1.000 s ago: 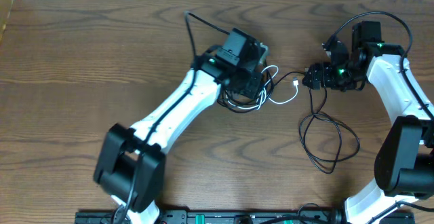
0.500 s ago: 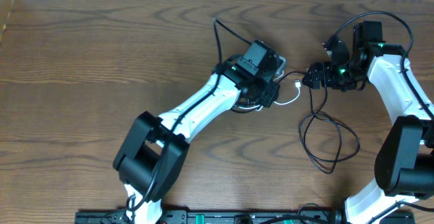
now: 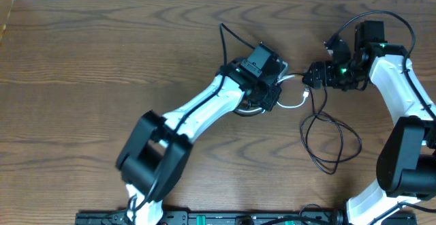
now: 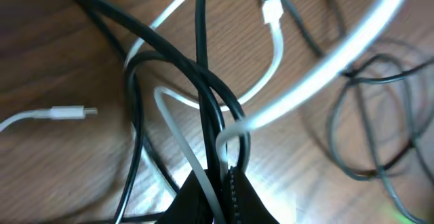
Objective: Untangle cables
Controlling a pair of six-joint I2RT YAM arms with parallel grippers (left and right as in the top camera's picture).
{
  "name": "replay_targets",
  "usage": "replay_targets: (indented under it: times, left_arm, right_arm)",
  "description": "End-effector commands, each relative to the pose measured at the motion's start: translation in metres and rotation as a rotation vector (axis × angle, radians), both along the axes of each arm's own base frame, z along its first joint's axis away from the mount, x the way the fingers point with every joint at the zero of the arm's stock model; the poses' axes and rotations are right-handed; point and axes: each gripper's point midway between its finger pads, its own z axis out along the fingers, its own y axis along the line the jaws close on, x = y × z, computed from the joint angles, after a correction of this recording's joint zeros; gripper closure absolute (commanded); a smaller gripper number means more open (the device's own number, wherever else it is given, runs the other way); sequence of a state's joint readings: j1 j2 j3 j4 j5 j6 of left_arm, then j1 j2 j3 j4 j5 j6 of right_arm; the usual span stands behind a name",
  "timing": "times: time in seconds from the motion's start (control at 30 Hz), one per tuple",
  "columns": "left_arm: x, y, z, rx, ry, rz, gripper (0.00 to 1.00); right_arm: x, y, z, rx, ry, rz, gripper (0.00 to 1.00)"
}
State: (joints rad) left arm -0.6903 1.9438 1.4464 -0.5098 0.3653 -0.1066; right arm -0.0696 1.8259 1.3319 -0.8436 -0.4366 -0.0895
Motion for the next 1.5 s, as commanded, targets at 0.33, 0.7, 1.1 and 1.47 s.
replay_targets:
  times: [0.33,0.7,1.1,1.47]
  left_arm:
    - [-0.006,0.063,0.129,-0.262,0.064,0.144,0.92]
    - [0.035,0.132,0.174,-0.270,-0.095,0.339,0.93]
    - [0.080,0.235,0.178,0.023,-0.319,0.718,0.92]
    - [0.082,0.251,0.176,0.056,-0.327,0.760,0.93]
  right_arm:
    - [0.014,0.060,0.043,0.227,-0.245,0.294,0.20]
    - [0.010,0.069,0.045,0.158,-0.228,0.304,0.23]
    - [-0.004,0.058,0.015,-0.076,-0.002,0.031,0.32]
    - [-0.031,0.107,0.002,-0.119,-0.043,0.342,0.36]
